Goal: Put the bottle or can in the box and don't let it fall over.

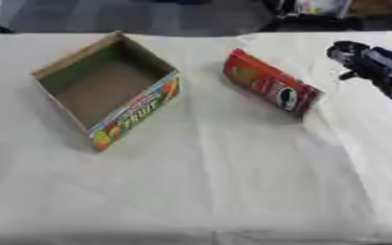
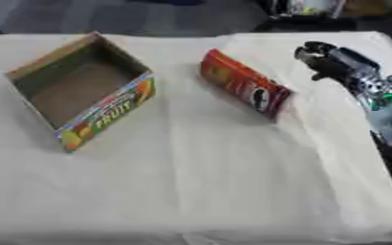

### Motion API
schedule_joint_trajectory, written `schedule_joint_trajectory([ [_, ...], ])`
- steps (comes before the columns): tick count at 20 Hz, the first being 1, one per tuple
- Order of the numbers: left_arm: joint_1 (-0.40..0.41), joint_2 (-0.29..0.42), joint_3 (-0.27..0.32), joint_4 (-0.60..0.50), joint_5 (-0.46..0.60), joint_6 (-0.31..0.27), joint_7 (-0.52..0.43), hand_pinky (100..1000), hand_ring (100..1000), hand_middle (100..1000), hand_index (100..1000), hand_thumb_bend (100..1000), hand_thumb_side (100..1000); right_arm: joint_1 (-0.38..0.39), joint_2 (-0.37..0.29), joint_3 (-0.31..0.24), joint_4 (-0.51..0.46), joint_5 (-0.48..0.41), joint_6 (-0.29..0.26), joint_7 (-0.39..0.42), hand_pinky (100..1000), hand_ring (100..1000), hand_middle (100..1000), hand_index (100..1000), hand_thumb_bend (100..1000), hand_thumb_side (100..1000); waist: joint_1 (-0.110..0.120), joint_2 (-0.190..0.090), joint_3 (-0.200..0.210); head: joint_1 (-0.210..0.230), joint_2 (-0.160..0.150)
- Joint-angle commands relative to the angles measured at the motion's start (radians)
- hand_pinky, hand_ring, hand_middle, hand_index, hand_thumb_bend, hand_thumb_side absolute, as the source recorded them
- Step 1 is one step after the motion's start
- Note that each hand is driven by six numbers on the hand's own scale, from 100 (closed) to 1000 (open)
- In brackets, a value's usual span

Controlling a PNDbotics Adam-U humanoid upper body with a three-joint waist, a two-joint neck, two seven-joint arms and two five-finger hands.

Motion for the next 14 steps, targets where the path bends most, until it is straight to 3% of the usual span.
schedule_joint_trajectory([
  [1,-0.008,0.033,0.015,-0.016,-0.006,-0.001,0.000,456,875,958,742,331,664,-0.017,-0.038,-0.005,-0.027,0.018,-0.009,0.006,812,1000,1000,1000,100,802,0.007,-0.030,-0.001,-0.004,-0.002],
  [14,-0.009,0.033,0.014,-0.015,-0.003,-0.002,0.000,456,875,958,741,332,663,-0.019,-0.042,0.028,0.004,0.018,-0.024,0.050,818,1000,1000,1000,100,806,0.008,-0.026,0.000,-0.007,-0.002],
])
